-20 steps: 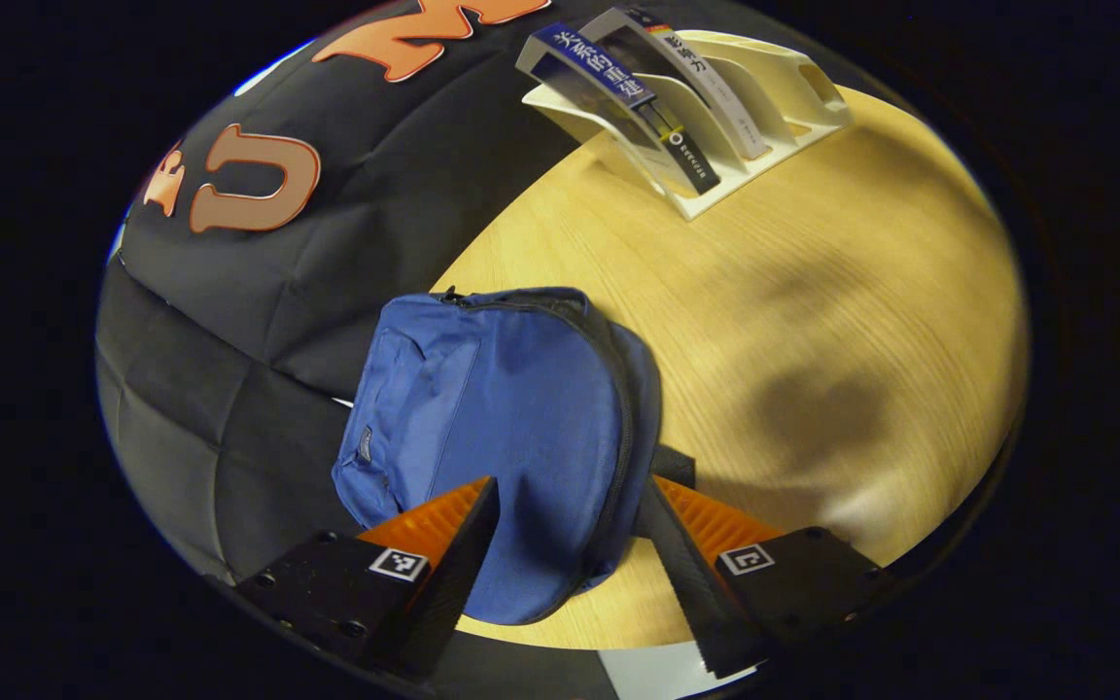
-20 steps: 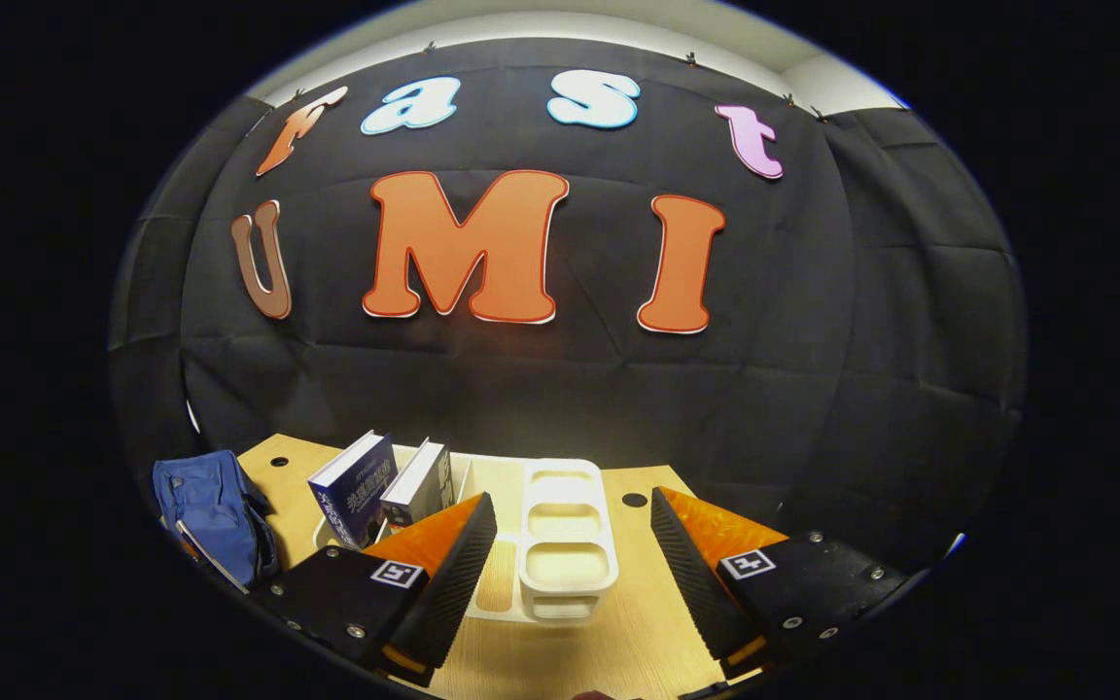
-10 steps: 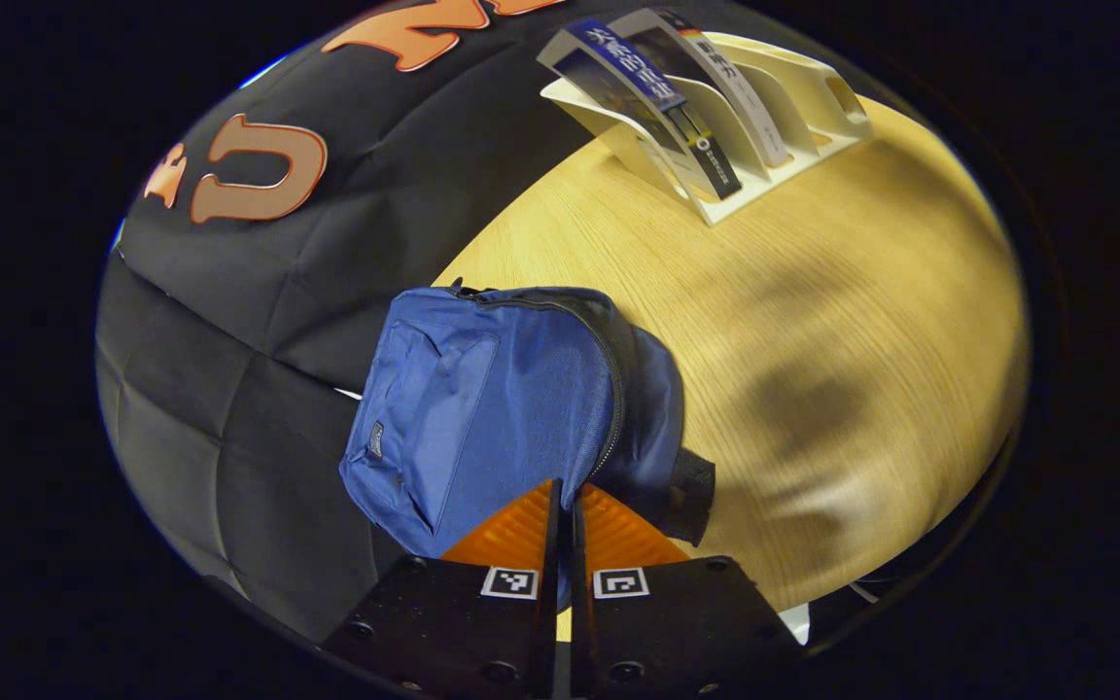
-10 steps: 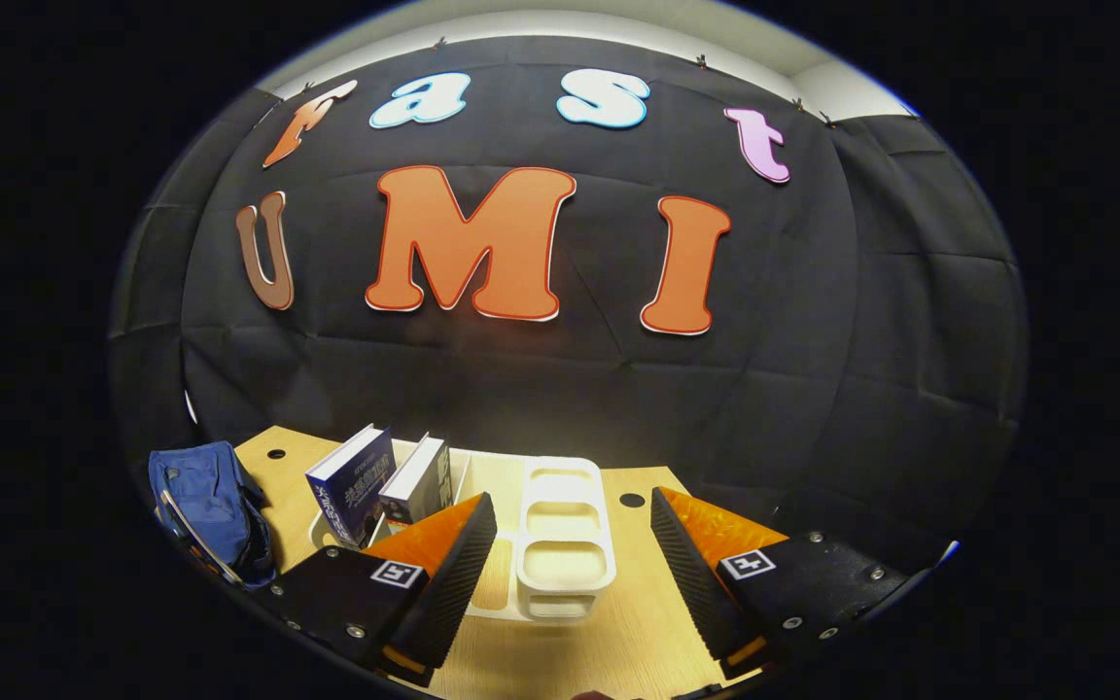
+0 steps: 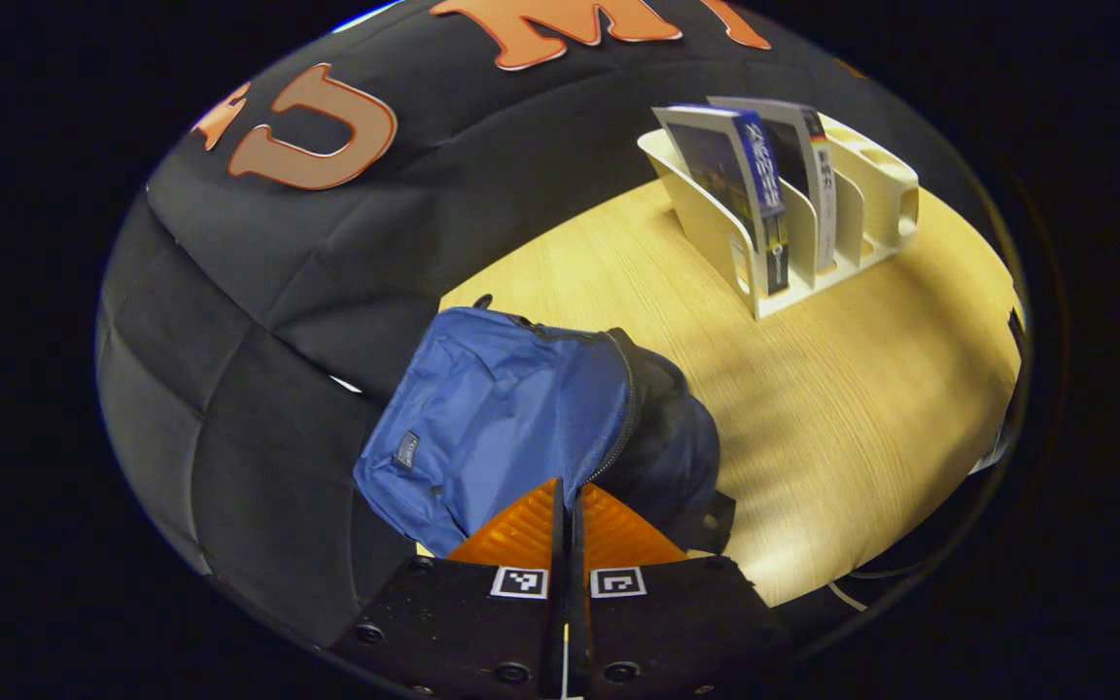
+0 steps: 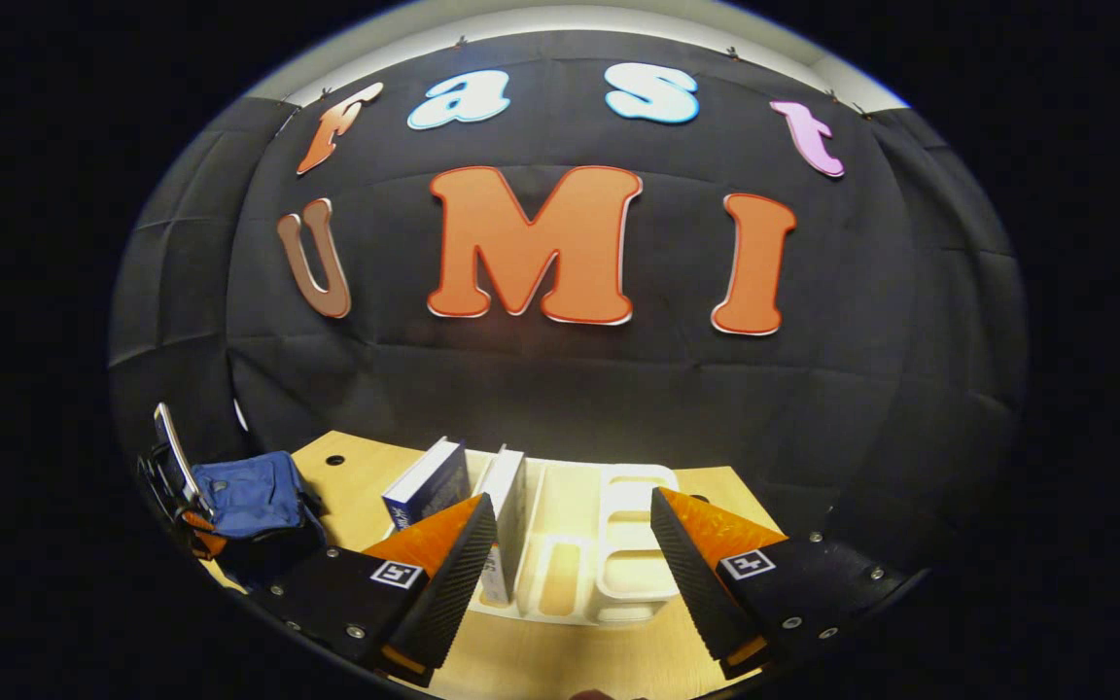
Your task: Open the schoolbag, grab two books from the bookshelf and put them into the schoolbag.
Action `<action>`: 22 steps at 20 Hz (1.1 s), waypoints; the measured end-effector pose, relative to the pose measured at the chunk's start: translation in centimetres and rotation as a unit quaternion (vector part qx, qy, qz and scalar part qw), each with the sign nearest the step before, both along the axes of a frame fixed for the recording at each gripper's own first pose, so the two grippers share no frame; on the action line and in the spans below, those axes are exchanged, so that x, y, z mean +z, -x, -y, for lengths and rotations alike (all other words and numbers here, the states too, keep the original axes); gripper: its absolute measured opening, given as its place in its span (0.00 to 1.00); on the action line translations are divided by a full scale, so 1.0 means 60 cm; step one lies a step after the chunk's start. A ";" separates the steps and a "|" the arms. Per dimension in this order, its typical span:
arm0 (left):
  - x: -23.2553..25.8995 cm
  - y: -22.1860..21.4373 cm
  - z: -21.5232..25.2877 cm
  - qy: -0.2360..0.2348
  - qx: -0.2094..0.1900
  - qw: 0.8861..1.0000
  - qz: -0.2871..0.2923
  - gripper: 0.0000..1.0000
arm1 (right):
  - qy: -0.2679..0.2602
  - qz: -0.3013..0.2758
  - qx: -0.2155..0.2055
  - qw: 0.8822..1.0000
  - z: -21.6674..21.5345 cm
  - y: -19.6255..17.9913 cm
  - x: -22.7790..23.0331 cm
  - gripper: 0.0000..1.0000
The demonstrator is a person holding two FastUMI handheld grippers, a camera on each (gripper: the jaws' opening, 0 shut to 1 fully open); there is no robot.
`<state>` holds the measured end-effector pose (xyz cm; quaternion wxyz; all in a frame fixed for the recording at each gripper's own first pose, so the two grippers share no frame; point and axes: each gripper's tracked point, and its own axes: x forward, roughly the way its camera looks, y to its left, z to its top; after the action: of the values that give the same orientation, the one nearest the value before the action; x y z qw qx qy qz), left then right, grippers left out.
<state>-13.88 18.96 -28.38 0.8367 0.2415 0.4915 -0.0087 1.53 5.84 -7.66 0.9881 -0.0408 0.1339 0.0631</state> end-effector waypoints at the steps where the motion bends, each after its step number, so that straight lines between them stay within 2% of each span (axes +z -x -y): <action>1: 0.017 -0.012 -0.004 0.007 -0.002 1.000 0.003 0.02 | 0.000 -0.009 0.012 1.000 -0.019 -0.005 0.000 0.95; 8: 0.114 -0.080 -0.068 0.065 0.013 0.998 0.024 0.02 | -0.015 -0.091 0.082 0.992 -0.152 -0.036 -0.015 0.95; 12: 0.150 -0.112 -0.100 0.086 0.006 0.996 0.027 0.02 | -0.002 -0.154 0.090 0.984 -0.203 -0.065 -0.046 0.95; 16: 0.163 -0.134 -0.126 0.100 -0.009 0.995 0.022 0.02 | 0.008 -0.212 0.069 0.975 -0.229 -0.102 -0.077 0.95; 22: 0.168 -0.158 -0.139 0.119 -0.030 0.992 0.020 0.02 | 0.004 -0.312 0.052 0.949 -0.263 -0.147 -0.131 0.95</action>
<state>-4.40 27.29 -18.29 0.8684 0.1550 0.4628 -0.0875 10.34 21.65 -15.50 0.8920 -0.0303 0.4337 0.1236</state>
